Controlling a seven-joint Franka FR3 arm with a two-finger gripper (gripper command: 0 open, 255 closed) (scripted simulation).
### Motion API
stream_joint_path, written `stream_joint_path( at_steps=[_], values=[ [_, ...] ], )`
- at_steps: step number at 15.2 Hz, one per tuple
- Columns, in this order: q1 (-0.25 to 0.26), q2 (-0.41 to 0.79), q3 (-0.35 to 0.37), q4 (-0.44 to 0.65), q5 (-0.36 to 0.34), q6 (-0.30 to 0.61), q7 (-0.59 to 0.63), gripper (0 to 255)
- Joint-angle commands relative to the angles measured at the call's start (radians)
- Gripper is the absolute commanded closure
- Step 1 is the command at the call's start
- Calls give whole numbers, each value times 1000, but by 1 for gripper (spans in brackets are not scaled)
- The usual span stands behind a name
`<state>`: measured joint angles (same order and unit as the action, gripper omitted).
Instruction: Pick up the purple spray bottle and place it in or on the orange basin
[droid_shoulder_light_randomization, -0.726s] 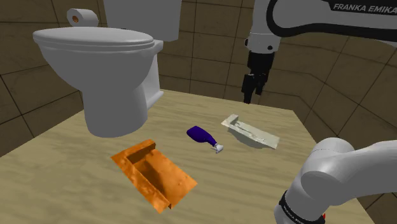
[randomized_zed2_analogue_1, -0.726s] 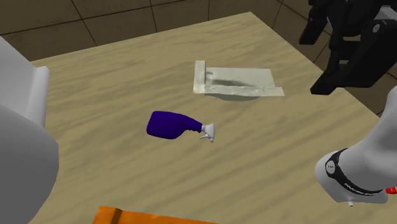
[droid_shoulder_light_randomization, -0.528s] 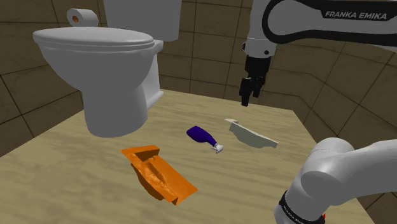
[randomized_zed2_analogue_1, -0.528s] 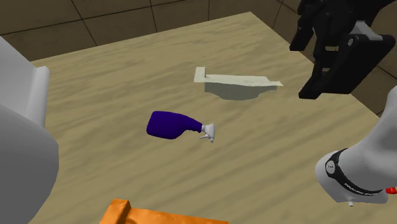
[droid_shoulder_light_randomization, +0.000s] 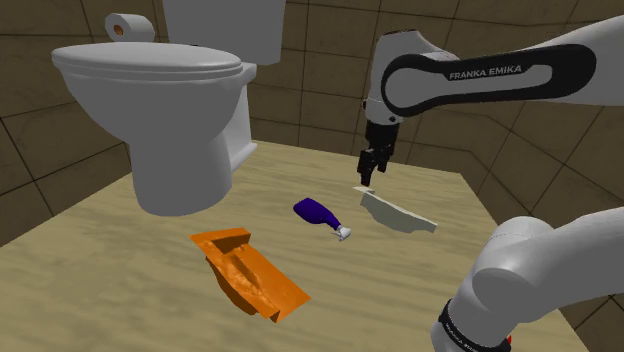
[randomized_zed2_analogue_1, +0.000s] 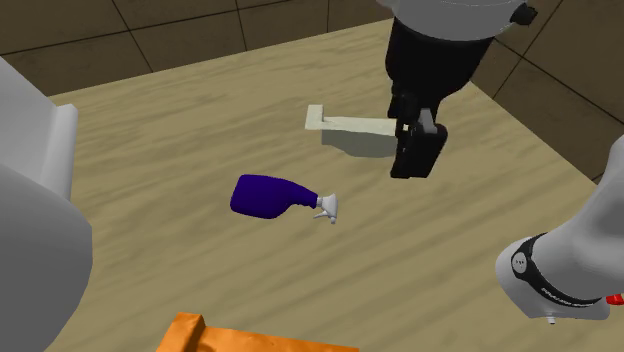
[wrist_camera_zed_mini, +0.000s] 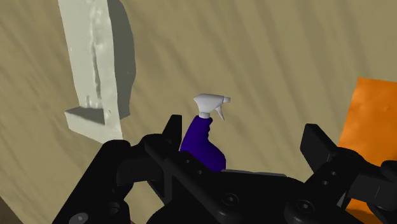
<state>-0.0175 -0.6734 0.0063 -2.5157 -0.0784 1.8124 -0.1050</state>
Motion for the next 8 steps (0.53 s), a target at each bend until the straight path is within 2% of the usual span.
stream_joint_path(
  at_steps=[1,8],
  values=[
    [-6,48,-15,-29,-10,86,-16,0],
    [-18,268,-57,-66,-33,366,-58,0]
  ],
)
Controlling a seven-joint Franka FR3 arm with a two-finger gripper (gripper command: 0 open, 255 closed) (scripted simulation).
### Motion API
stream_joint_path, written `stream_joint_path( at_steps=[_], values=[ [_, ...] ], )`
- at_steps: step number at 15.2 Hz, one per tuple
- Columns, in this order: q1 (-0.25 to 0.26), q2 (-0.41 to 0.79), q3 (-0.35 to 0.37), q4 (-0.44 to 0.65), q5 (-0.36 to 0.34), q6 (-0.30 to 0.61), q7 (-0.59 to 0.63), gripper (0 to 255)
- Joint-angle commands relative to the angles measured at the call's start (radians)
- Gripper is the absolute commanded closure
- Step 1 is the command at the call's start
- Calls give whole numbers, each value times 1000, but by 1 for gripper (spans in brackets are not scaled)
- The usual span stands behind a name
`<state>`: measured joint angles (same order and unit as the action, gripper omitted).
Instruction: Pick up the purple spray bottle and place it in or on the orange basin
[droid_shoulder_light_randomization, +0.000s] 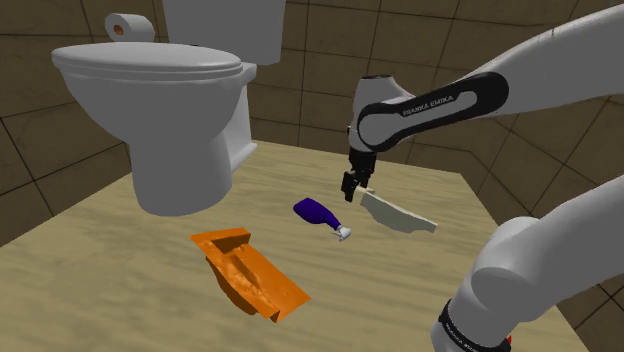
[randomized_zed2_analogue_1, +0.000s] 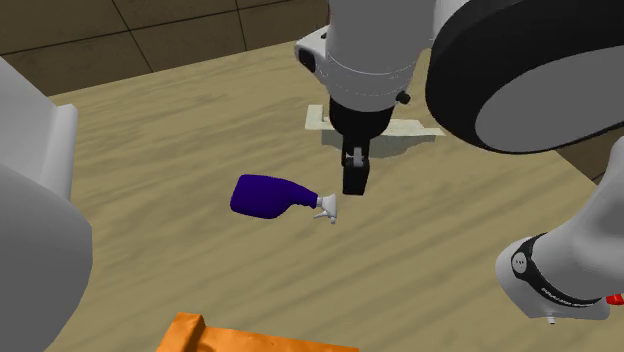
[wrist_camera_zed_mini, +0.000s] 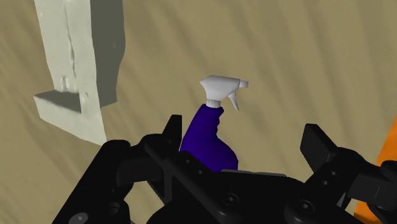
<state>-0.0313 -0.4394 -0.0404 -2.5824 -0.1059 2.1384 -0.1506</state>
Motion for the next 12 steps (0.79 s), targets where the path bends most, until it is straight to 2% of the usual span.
stream_joint_path(
  at_steps=[1,6,12],
  values=[
    [-6,71,-15,2,-7,78,-19,0],
    [-12,269,-39,34,-7,260,-53,0],
    [-19,521,-55,124,20,440,-109,0]
  ],
)
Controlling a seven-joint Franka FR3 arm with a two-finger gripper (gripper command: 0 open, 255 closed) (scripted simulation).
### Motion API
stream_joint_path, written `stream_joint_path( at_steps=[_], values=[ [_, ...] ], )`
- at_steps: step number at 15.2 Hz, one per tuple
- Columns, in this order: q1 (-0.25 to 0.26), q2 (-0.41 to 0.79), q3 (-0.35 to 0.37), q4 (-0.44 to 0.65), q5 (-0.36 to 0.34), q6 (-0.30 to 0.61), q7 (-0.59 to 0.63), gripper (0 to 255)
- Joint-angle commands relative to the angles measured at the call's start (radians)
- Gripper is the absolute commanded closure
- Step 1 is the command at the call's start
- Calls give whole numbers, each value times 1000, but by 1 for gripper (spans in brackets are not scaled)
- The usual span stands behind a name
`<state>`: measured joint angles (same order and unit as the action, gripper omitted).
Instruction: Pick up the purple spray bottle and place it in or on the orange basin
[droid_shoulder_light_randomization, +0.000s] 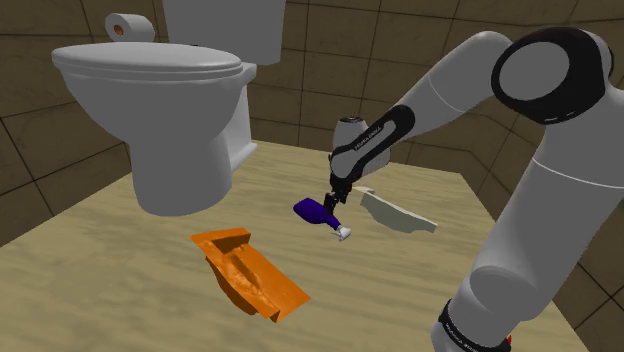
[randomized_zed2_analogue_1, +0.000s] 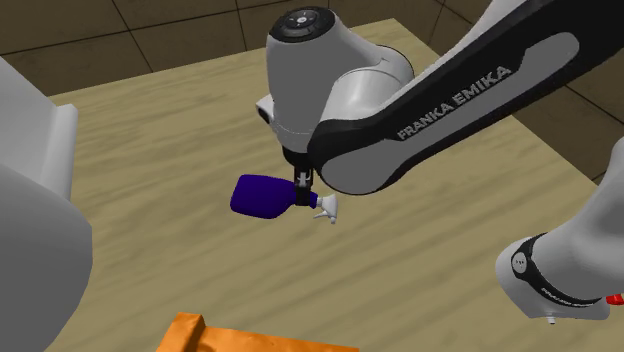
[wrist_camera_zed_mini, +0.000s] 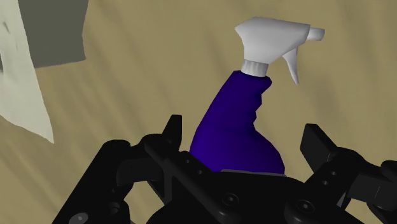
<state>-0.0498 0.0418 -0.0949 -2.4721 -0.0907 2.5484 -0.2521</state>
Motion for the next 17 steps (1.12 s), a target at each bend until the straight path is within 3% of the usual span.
stream_joint_path(
  at_steps=[1,10,17],
  values=[
    [-3,82,0,34,13,55,-18,0],
    [-12,215,3,55,25,169,-30,0],
    [-12,214,3,55,25,169,-30,0]
  ],
)
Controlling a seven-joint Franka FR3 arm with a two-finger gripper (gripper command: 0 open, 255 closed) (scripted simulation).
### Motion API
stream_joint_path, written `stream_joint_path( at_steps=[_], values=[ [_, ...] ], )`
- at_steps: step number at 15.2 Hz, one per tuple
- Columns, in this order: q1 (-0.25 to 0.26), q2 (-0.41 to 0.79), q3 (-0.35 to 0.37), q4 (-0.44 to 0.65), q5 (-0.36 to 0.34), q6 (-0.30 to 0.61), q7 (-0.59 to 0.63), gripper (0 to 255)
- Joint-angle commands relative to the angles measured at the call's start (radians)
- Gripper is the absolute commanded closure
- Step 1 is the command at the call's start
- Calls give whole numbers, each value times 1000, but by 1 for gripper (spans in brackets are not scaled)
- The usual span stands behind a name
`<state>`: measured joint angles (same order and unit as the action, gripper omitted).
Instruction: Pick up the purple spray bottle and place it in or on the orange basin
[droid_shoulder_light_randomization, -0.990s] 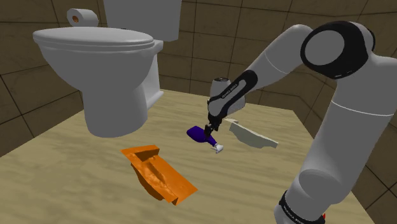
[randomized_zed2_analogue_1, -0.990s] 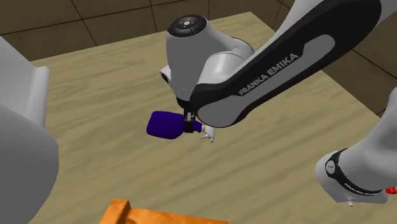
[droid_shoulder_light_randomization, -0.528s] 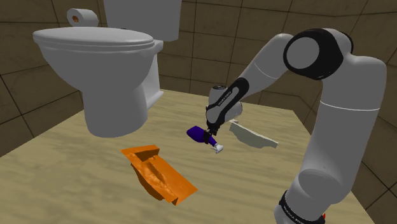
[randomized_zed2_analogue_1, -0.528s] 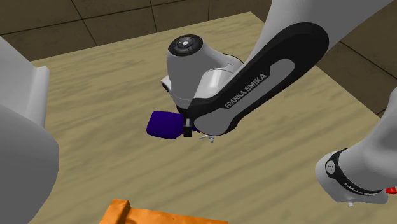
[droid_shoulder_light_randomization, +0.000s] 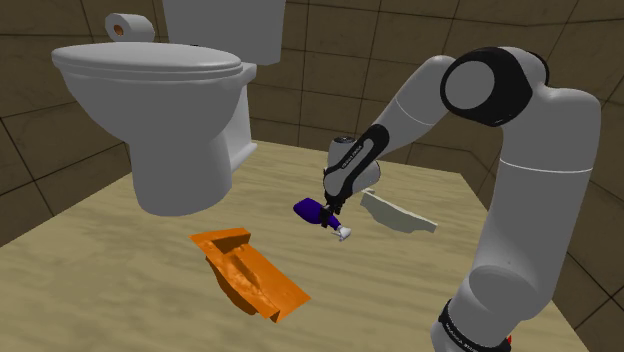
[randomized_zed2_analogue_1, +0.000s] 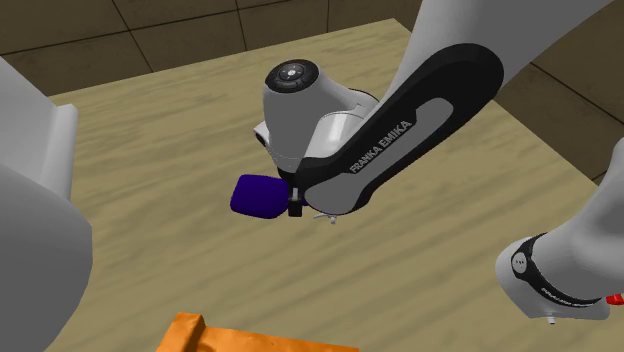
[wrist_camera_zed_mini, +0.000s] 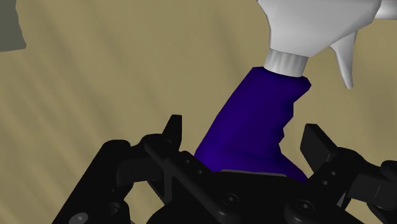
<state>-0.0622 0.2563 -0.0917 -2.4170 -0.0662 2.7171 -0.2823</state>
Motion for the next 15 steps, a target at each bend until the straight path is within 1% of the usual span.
stream_joint_path(
  at_steps=[1,10,15],
  values=[
    [0,0,0,0,0,0,0,255],
    [0,0,0,0,0,0,0,255],
    [2,-66,-2,-2,-3,-64,0,255]
  ],
)
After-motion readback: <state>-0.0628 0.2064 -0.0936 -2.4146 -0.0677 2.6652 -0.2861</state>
